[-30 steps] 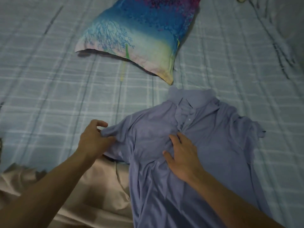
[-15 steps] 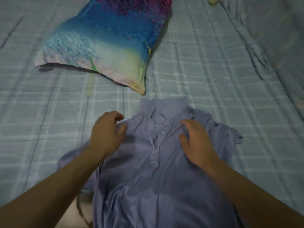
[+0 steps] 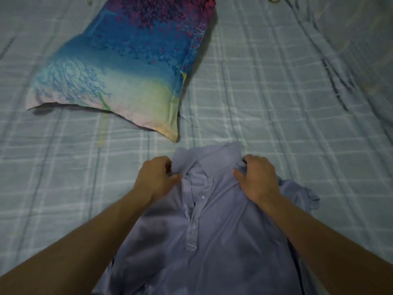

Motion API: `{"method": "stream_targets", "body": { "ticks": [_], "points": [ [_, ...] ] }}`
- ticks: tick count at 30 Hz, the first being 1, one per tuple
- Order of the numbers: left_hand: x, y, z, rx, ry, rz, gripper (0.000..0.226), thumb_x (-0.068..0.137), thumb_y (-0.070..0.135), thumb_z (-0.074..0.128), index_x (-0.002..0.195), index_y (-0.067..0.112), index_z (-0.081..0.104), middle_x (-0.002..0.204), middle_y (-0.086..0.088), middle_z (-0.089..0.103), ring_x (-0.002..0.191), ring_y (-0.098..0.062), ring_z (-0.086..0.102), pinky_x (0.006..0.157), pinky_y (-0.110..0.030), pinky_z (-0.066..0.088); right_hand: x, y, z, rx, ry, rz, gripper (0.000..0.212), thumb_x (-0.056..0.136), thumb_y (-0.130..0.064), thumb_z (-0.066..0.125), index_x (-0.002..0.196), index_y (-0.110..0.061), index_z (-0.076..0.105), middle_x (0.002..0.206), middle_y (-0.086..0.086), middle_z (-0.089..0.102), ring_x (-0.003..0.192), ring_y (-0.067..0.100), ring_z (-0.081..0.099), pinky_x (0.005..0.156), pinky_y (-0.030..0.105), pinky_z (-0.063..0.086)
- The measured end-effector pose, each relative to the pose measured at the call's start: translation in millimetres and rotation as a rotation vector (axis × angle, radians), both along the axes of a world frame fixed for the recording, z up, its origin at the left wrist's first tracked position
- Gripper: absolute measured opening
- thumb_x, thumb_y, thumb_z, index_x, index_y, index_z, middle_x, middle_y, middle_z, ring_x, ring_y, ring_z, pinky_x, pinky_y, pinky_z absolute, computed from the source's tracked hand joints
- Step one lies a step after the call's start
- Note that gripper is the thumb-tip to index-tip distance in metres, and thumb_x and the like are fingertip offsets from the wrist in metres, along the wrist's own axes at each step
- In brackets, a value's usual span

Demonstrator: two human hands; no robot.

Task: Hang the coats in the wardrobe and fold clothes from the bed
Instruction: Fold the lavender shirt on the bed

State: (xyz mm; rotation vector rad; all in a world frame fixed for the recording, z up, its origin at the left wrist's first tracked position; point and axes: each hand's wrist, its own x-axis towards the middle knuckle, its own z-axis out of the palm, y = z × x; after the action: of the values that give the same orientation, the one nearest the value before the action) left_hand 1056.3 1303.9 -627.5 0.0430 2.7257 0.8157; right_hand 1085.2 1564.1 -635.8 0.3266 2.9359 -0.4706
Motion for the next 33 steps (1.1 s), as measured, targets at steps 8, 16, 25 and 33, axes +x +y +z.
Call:
{"method": "stream_targets", "body": {
  "ticks": [8,16,25,33],
  "points": [
    [30.7,-15.8,64.7,0.164,0.346,-0.071,0.014,0.085,0.001,0.067,0.08,0.006,0.055,0.071,-0.002,0.051,0.063,-0.016,0.042,0.058,-0.026,0.027,33.3,6.2,46.8,-0.374,0.324,0.0,0.023,0.098,-0.012,0.052,0.076,-0.009,0.048,0.076,0.0,0.048,0.07,0.013,0.045,0.066,0.028,0.036],
    [76.0,-36.9,211.5,0.275,0.454,-0.077,0.042,0.088,-0.001,0.063,0.079,0.036,0.045,0.062,0.015,0.056,0.058,0.006,0.052,0.051,-0.009,0.035,66.5,9.1,192.5,-0.661,0.418,0.103,0.018,0.1,-0.019,0.049,0.082,-0.015,0.05,0.063,0.001,0.049,0.055,0.006,0.041,0.053,0.022,0.035],
    [117.4,-40.6,406.3,0.311,0.74,-0.122,0.016,0.089,0.006,0.064,0.092,0.02,0.055,0.071,0.008,0.059,0.066,-0.002,0.054,0.056,-0.013,0.038,103.8,11.3,390.8,-0.566,0.537,0.167,0.039,0.074,-0.028,0.083,0.059,-0.028,0.048,0.05,-0.011,0.043,0.048,0.0,0.043,0.048,0.014,0.031],
    [156.5,-50.8,589.1,0.276,0.948,-0.163,0.01,0.096,0.026,0.058,0.098,0.025,0.048,0.077,-0.004,0.062,0.066,-0.018,0.059,0.054,-0.032,0.049,148.1,18.7,581.5,-0.6,0.746,0.344,0.012,0.09,-0.023,0.066,0.083,-0.014,0.065,0.074,0.009,0.065,0.064,0.017,0.058,0.063,0.037,0.048]
  ]
}}
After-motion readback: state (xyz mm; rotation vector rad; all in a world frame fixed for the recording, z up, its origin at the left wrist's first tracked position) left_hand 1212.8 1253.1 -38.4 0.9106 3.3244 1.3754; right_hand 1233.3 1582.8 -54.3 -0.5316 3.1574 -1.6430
